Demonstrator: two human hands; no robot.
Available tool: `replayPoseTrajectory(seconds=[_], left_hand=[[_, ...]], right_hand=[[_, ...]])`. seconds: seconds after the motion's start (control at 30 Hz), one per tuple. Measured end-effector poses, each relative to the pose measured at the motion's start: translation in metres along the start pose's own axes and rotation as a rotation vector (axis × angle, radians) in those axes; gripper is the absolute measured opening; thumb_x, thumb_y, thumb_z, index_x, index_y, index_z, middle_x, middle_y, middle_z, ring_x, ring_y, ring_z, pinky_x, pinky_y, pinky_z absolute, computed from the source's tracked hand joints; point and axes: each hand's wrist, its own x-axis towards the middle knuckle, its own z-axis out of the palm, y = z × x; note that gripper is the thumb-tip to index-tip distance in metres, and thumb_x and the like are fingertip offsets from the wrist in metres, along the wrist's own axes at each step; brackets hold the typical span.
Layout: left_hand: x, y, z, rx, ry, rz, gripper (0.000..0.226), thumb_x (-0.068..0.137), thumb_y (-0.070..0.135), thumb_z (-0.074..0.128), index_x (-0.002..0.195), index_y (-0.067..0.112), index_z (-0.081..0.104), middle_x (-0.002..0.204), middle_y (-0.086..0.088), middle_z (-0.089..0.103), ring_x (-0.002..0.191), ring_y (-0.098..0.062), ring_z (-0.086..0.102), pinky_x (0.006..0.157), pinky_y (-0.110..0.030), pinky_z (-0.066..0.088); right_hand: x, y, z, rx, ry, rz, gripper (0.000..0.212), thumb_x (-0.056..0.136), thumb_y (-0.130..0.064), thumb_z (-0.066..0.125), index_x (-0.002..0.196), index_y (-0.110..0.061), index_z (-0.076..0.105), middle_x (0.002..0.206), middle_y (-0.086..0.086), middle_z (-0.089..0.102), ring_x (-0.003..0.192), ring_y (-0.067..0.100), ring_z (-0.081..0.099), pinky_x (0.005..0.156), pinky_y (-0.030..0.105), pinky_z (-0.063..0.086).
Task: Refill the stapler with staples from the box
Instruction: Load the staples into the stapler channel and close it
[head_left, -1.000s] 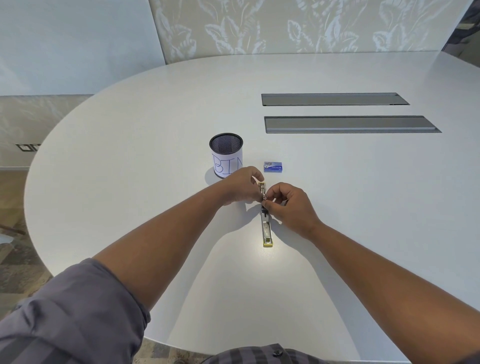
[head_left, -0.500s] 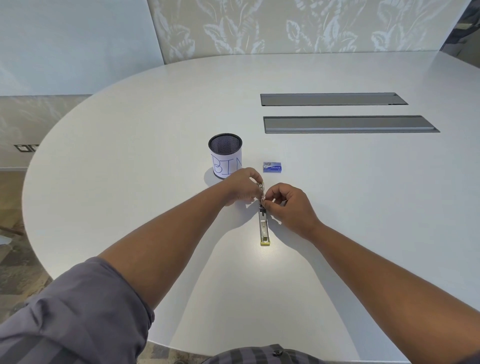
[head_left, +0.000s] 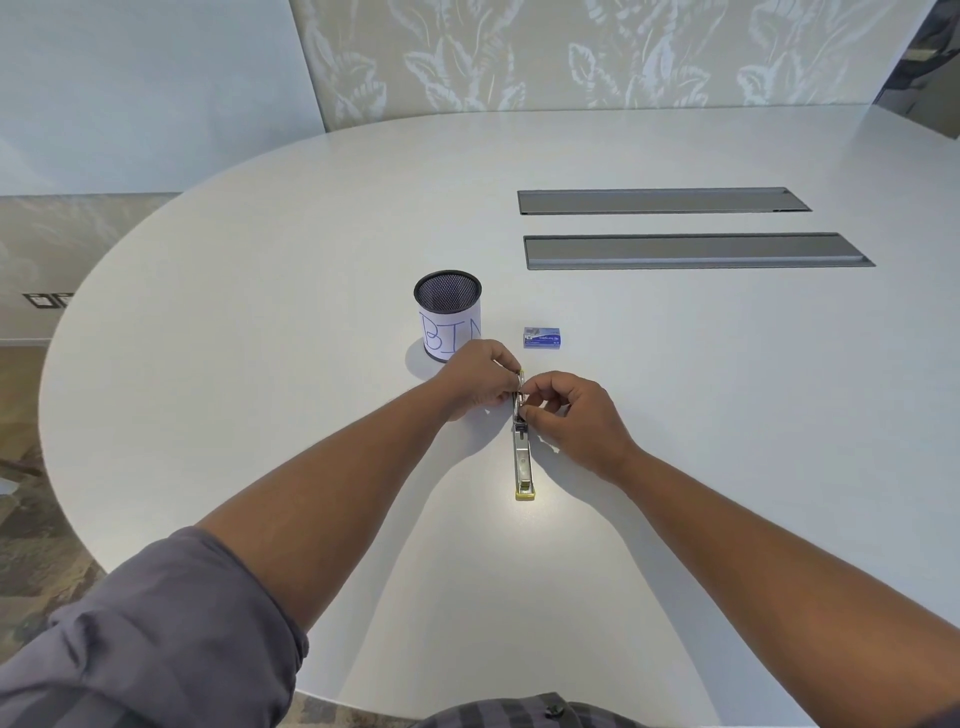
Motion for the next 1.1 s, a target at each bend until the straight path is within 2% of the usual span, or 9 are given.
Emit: replayPoseTrajectory(seconds=[0.1,0.3,0.5,0.6,0.7,0.8,0.9,1.0,1.1], left_hand=[[-0.001,0.001,0.001,-0.017,0.017,0.000,0.011,0.087,-0.005,0.063,0.093,0.003,0.066,0.069,-0.011,0.059,0.056,-0.017,0.056,0.047,-0.020,0.048],[-0.002,0.002,0.002,-0.046,0.033,-0.012,0.010,0.087,-0.005,0.061,0.087,0.003,0.067,0.069,-0.011,0.059,0.060,-0.018,0.057,0.052,-0.022,0.049],[-0.004,0.004,0.003,-0.068,0.036,-0.026,0.012,0.086,-0.006,0.060,0.088,0.003,0.067,0.071,-0.012,0.059,0.064,-0.022,0.056,0.058,-0.027,0.048],[-0.004,0.005,0.003,-0.084,0.035,-0.039,0.013,0.087,-0.007,0.059,0.086,0.003,0.066,0.070,-0.011,0.058,0.063,-0.021,0.055,0.057,-0.027,0.047],[-0.004,0.005,0.003,-0.104,0.034,-0.051,0.013,0.087,-0.008,0.061,0.085,0.004,0.066,0.073,-0.012,0.059,0.069,-0.025,0.056,0.062,-0.028,0.049],[-0.003,0.005,0.003,-0.116,0.032,-0.062,0.014,0.087,-0.007,0.063,0.082,0.006,0.067,0.074,-0.012,0.059,0.072,-0.025,0.057,0.064,-0.028,0.050],[-0.002,0.004,0.003,-0.128,0.027,-0.069,0.016,0.086,-0.008,0.064,0.079,0.006,0.067,0.072,-0.011,0.059,0.071,-0.024,0.056,0.064,-0.028,0.050],[-0.001,0.004,0.003,-0.132,0.026,-0.073,0.020,0.085,-0.009,0.064,0.075,0.008,0.067,0.070,-0.010,0.059,0.069,-0.024,0.056,0.067,-0.031,0.050],[-0.001,0.003,0.003,-0.135,0.025,-0.074,0.019,0.085,-0.008,0.065,0.075,0.007,0.067,0.071,-0.011,0.060,0.071,-0.025,0.056,0.070,-0.033,0.051]], right_hand=[[0.000,0.001,0.000,-0.024,-0.005,-0.004,0.016,0.086,-0.016,0.077,0.092,-0.030,0.075,0.074,-0.021,0.067,0.060,0.004,0.054,0.061,0.025,0.049],[-0.001,0.000,0.000,-0.020,-0.017,0.009,0.016,0.085,-0.015,0.075,0.093,-0.028,0.074,0.075,-0.020,0.067,0.060,0.009,0.058,0.061,0.033,0.054],[-0.001,-0.001,0.000,0.025,-0.038,-0.008,0.014,0.085,-0.019,0.077,0.095,-0.028,0.073,0.079,-0.016,0.068,0.072,0.025,0.065,0.072,0.043,0.058],[0.000,0.001,0.002,-0.015,0.001,-0.045,0.008,0.088,-0.020,0.074,0.093,-0.026,0.073,0.077,-0.018,0.068,0.071,0.011,0.058,0.077,0.038,0.053],[-0.001,0.001,0.005,-0.083,0.036,-0.059,0.007,0.087,-0.026,0.069,0.093,-0.030,0.071,0.080,-0.011,0.071,0.074,0.022,0.063,0.078,0.039,0.054],[-0.001,0.000,0.008,-0.196,0.023,-0.069,0.014,0.086,-0.032,0.061,0.096,-0.037,0.069,0.079,-0.012,0.071,0.071,0.015,0.064,0.073,0.034,0.053],[0.001,0.000,0.010,-0.335,0.022,-0.087,0.020,0.088,-0.035,0.056,0.102,-0.036,0.070,0.078,-0.014,0.069,0.072,0.006,0.059,0.067,0.028,0.044],[0.002,0.000,0.011,-0.430,0.017,-0.112,0.021,0.091,-0.032,0.056,0.103,-0.030,0.073,0.082,-0.008,0.067,0.081,0.013,0.056,0.069,0.031,0.043],[0.003,-0.003,0.011,-0.437,0.009,-0.115,0.016,0.092,-0.023,0.061,0.098,-0.024,0.075,0.076,-0.007,0.062,0.079,0.016,0.055,0.069,0.034,0.045]])
